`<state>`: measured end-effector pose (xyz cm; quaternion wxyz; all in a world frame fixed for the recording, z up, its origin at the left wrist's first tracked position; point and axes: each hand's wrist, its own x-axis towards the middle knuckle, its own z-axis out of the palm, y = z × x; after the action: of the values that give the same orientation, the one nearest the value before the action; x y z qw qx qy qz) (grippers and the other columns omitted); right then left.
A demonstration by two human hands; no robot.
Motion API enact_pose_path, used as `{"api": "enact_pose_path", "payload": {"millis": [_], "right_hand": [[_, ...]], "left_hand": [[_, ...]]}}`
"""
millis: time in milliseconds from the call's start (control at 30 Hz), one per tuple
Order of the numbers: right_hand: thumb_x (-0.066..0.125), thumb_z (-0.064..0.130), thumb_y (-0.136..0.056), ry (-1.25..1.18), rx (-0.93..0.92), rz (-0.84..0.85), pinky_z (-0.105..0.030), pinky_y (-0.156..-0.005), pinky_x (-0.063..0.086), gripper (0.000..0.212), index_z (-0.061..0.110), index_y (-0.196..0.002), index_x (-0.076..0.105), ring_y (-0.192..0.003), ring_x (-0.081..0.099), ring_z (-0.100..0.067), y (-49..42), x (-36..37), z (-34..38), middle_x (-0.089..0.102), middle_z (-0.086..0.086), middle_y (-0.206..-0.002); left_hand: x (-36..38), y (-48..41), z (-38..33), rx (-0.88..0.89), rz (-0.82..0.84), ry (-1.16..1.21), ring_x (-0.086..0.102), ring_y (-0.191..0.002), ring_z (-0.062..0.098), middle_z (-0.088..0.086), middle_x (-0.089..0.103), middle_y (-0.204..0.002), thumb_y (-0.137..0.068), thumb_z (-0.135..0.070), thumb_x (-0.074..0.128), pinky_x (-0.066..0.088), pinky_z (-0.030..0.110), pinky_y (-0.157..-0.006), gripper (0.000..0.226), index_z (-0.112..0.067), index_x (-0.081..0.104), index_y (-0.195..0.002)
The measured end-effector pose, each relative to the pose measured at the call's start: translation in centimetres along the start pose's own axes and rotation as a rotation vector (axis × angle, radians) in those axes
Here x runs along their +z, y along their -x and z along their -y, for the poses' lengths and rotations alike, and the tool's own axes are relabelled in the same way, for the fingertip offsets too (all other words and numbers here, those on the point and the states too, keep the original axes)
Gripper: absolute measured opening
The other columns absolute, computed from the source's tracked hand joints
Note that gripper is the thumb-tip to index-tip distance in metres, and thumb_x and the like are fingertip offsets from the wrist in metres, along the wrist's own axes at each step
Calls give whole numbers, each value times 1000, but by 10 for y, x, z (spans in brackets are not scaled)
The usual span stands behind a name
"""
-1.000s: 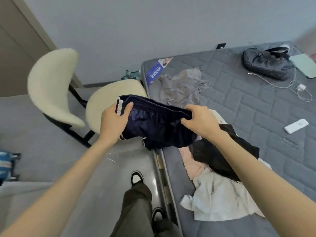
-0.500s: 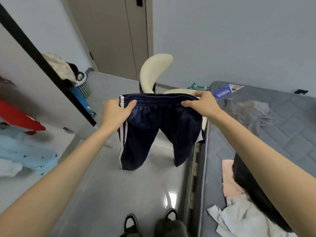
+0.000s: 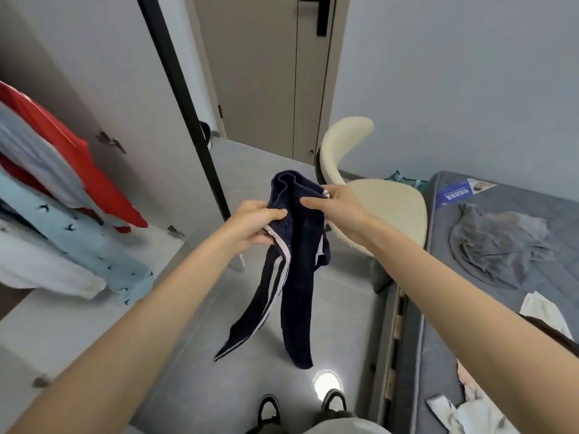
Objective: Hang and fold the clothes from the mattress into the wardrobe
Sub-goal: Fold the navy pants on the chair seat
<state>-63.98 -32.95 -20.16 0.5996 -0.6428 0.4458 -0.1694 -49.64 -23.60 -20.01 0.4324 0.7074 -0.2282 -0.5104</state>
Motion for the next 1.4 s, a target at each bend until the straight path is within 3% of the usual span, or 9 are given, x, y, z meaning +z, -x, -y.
{"api": "enact_pose_path", "payload": {"millis": [167, 333, 467, 633, 767, 867, 1000, 1233, 1400], "right_hand": [[63, -10, -77, 171, -152, 153, -25, -70, 55, 26, -2, -101, 66, -77, 65, -17, 8, 22, 11, 69, -12, -88], [83, 6, -67, 338, -281, 183, -31, -84, 55, 56, 13, -117, 60, -87, 67, -15, 11, 39, 17, 71, -1, -97], [76, 10, -76, 316, -337, -3, -41, -84, 54, 42, 14, -114, 60, -86, 65, -25, 13, 40, 26, 69, -9, -95], [55, -4, -83, 144, -332, -88, -25, -66, 46, 24, 11, -102, 53, -70, 53, -10, 19, 22, 47, 57, -3, -80], [55, 1, -75, 60, -305, -38, -34, -72, 51, 24, 8, -98, 54, -76, 58, -12, 23, 3, 63, 57, -6, -82], [55, 8, -67, -12, -255, -111, -49, -89, 50, 41, 7, -108, 56, -87, 59, -24, 26, -17, 61, 58, -12, -93], [59, 2, -79, 175, -213, -261, -33, -70, 45, 26, 11, -101, 50, -70, 54, -13, 34, -53, 46, 57, -1, -80], [60, 7, -74, 557, -224, -482, -20, -56, 43, 22, 11, -96, 59, -58, 51, -9, 44, -122, 34, 59, 3, -68], [62, 14, -71, 600, -211, -571, -33, -63, 48, 21, 19, -90, 57, -58, 50, -12, 19, -178, 18, 59, 4, -64]], "left_hand": [[-28, 0, -6, -42, 29, 212, 67, -70, 21, 16, 65, -85, -90, 6, 53, 59, 35, -58, 10, 3, 60, -95], [-40, 5, -28, -12, 120, 298, 71, -66, 19, 16, 69, -86, -94, -4, 51, 59, 30, -59, 13, 2, 62, -100], [-60, 6, -45, -55, 302, 458, 71, -86, 29, 24, 68, -104, -98, -5, 40, 59, 34, -75, 26, 4, 57, -115], [-72, -4, -44, 256, 107, -164, 65, -106, 14, -3, 68, -110, -95, -14, 54, 47, 33, -98, 29, -20, 56, -124], [-69, -12, -41, 345, 161, -154, 31, -136, 11, -9, 38, -142, -81, -28, 74, 31, 27, -106, 80, -30, 27, -146], [-55, -19, -44, 410, 297, -108, 56, -116, 3, -15, 60, -120, -82, -19, 72, 45, 19, -97, 42, -26, 54, -120], [-20, -21, -57, 524, 309, -253, 63, -79, -13, -19, 67, -95, -77, -22, 79, 50, 7, -72, 26, -30, 63, -96], [61, -47, -80, 610, 436, -403, 58, -88, -9, -13, 66, -102, -84, -29, 71, 45, 1, -74, 34, -17, 63, -116], [111, -90, -103, 682, 384, -417, 57, -90, -3, -13, 62, -106, -84, -22, 71, 42, -1, -66, 36, -17, 58, -118]]}}
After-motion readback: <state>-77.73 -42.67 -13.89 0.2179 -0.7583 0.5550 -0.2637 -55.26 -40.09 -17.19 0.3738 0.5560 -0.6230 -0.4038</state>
